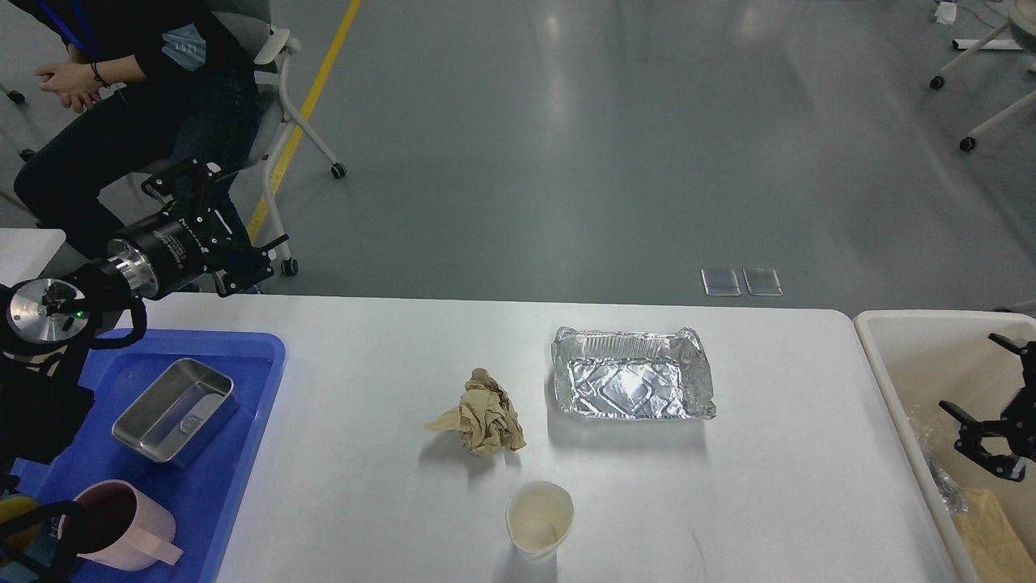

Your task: Tidy desktop

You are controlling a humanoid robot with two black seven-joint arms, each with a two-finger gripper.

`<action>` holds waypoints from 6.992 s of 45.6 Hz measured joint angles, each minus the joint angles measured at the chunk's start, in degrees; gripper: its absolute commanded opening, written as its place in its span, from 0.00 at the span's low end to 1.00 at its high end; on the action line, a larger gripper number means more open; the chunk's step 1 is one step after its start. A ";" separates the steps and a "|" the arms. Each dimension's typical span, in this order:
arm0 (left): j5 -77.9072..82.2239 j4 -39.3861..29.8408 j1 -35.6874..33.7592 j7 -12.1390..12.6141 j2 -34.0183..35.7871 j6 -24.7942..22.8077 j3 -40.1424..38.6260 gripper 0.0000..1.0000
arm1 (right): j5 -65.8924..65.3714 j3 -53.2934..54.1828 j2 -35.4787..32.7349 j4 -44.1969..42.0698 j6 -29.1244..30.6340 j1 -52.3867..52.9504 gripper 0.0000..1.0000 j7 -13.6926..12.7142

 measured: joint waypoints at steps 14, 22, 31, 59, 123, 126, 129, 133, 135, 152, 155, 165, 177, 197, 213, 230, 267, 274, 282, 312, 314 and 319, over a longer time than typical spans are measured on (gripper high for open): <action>-13.23 9.10 4.53 -2.59 -8.63 -0.51 -2.39 1.00 | 0.09 0.16 0.24 -0.07 0.15 0.34 1.00 0.00; -14.04 9.27 6.18 -5.68 -11.34 -2.00 -7.29 1.00 | 0.13 0.22 0.27 -0.07 0.19 0.77 1.00 0.00; -14.11 9.29 6.24 -5.94 -11.76 -2.27 -7.97 1.00 | 0.51 0.55 0.47 -0.17 0.31 0.91 1.00 0.00; -13.64 9.29 6.35 -6.44 -11.93 -1.51 -7.06 1.00 | 1.96 7.88 5.99 -0.77 0.09 5.92 1.00 0.68; -13.62 9.30 9.09 -6.50 -14.61 -1.16 -7.10 1.00 | -3.62 -4.56 -6.77 -0.02 7.44 8.63 1.00 0.00; -13.53 9.30 9.09 -6.45 -14.53 -1.16 -6.99 1.00 | -4.95 -5.52 -10.44 0.46 9.31 8.60 1.00 0.01; -13.52 9.30 9.06 -6.39 -14.23 -1.16 -6.97 1.00 | -6.04 -6.53 -14.93 0.73 12.14 8.75 1.00 0.01; -13.51 9.30 9.01 -6.31 -13.93 -1.16 -6.97 1.00 | -7.52 -7.39 -21.14 0.83 15.19 9.00 1.00 0.01; -13.51 9.30 9.01 -6.29 -13.88 -1.17 -6.96 1.00 | -8.23 -7.57 -24.44 0.85 16.25 9.10 1.00 0.01; -13.42 9.39 9.44 -5.95 -13.93 -1.42 -6.83 1.00 | -18.52 -7.84 -38.98 7.00 26.93 12.03 1.00 0.19; -13.39 9.39 9.55 -5.87 -13.95 -1.43 -6.72 1.00 | -18.89 -7.85 -40.78 8.97 27.61 12.15 1.00 0.19; -13.39 9.48 9.62 -6.01 -14.10 -1.43 -4.47 1.00 | -21.29 -8.00 -43.63 15.46 29.38 11.65 1.00 0.19; -13.39 9.48 9.62 -6.34 -14.63 -1.43 -3.41 1.00 | -32.38 -8.55 -33.90 15.36 29.05 8.06 1.00 0.30; -13.41 9.48 10.41 -6.45 -15.58 -1.56 -3.31 1.00 | -39.11 -6.14 -20.46 13.48 15.18 -0.47 1.00 -1.29; -13.24 9.48 10.75 -6.48 -17.12 -1.08 -3.18 1.00 | -8.76 -2.10 -23.78 3.49 4.43 -4.70 1.00 -9.13; -13.24 9.48 11.25 -6.53 -18.72 -1.07 -3.39 1.00 | 2.31 20.57 -7.36 2.91 4.08 -4.80 1.00 -9.00; -13.33 9.48 11.15 -6.62 -21.27 -1.07 -3.61 1.00 | 0.43 24.30 2.73 5.12 3.51 -4.28 1.00 -9.03; -13.47 9.48 11.34 -6.62 -20.92 -1.07 -4.06 1.00 | -11.77 18.71 2.29 10.55 8.12 -4.63 1.00 -8.99; -13.83 9.72 11.52 -6.57 -20.42 -1.27 -4.19 1.00 | -23.71 15.54 -1.45 18.58 11.71 -8.62 1.00 -8.95; -13.94 11.41 12.35 -6.44 -21.15 -2.21 -4.07 1.00 | -31.38 10.69 -24.88 38.47 24.57 -14.63 1.00 -8.52; -13.94 11.41 12.35 -6.44 -21.16 -2.24 -4.07 1.00 | -31.49 10.32 -24.22 39.09 25.09 -14.57 1.00 -8.45; -13.93 11.41 12.34 -6.44 -21.16 -2.25 -3.89 1.00 | -31.54 9.70 -23.78 39.50 26.58 -14.21 1.00 -8.43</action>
